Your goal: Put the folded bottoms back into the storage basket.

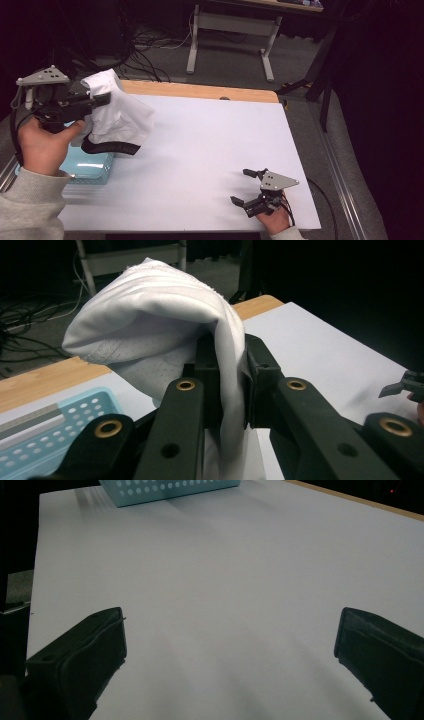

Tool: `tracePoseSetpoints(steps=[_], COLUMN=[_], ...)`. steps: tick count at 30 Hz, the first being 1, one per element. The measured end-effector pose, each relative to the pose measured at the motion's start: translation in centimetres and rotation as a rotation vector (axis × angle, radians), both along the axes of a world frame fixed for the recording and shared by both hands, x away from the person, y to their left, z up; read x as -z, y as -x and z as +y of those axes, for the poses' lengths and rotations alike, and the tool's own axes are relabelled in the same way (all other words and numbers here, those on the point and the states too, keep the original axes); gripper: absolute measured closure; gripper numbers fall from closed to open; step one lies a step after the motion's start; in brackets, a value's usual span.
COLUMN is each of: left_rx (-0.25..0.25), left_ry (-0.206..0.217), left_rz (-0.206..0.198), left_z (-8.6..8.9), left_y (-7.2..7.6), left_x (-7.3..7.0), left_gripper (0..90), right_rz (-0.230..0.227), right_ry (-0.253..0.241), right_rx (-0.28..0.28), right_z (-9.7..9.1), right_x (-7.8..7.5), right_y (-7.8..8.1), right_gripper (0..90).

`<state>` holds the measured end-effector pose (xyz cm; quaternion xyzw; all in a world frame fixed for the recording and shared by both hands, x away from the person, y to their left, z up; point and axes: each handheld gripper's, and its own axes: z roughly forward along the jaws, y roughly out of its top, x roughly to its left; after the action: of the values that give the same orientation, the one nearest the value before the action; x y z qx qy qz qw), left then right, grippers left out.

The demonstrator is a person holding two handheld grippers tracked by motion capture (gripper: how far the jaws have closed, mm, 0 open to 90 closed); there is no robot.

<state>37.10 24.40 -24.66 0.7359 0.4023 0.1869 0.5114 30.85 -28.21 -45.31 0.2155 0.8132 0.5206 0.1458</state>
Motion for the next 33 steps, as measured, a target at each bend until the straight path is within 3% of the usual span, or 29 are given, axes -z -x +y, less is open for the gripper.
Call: tracePoseSetpoints(steps=[13,19,33], left_rx=[-0.055,-0.086,-0.147], left_ry=[-0.017,-0.009,-0.056], left_rz=[0.016,0.040,0.083], left_z=[2.8,4.6,6.5], left_y=[0.1,-0.5,-2.6], left_x=[0.3,0.9,2.8], left_gripper=[80.0,80.0,79.9], right_rz=[0.003,0.005,0.005], right_ry=[0.000,0.002,0.003], right_rx=[-0.003,-0.003,-0.003], right_z=[0.0,0.0,0.0], right_x=[0.0,0.0,0.0], right_y=[0.0,0.0,-0.1], right_gripper=[1.0,1.0,1.0])
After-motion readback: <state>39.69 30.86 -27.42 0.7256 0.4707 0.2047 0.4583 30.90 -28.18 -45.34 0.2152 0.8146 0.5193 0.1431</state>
